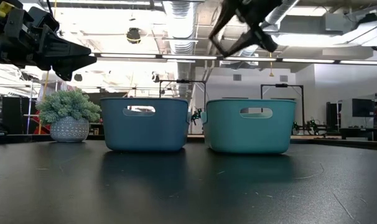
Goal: Sort batteries
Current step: Put the black battery into the green bin
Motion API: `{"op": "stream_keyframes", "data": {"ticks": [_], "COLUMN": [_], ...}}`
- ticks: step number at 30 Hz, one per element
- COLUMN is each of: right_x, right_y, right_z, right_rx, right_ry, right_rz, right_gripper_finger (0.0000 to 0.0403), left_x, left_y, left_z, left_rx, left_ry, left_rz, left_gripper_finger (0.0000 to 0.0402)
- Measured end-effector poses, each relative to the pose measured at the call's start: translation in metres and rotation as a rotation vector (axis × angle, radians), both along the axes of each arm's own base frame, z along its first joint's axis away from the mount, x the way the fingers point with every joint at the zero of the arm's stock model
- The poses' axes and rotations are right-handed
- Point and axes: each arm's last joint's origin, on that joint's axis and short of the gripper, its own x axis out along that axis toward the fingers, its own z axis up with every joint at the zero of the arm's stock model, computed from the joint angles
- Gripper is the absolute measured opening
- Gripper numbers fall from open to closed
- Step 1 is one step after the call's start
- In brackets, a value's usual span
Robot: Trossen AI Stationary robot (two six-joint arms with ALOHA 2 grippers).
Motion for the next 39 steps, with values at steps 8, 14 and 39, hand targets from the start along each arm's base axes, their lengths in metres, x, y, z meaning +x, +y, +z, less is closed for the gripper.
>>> {"op": "stream_keyframes", "data": {"ticks": [8,14,39], "right_x": [0.036,0.060,0.076], "right_y": [-0.013,-0.011,-0.053], "right_z": [-0.019,-0.052,-0.114], "right_rx": [0.121,0.233,0.418], "right_ry": [0.394,0.619,0.751], "right_rz": [0.047,0.084,-0.169], "right_gripper_finger": [0.0235,0.0235,0.0235], "left_x": [0.000,0.000,0.000], "left_y": [0.000,0.000,0.000], "left_z": [0.000,0.000,0.000], "left_rx": [0.000,0.000,0.000], "left_ry": [0.000,0.000,0.000], "left_rz": [0.000,0.000,0.000], "left_gripper_finger": [0.0158,0.0158,0.0158]}}
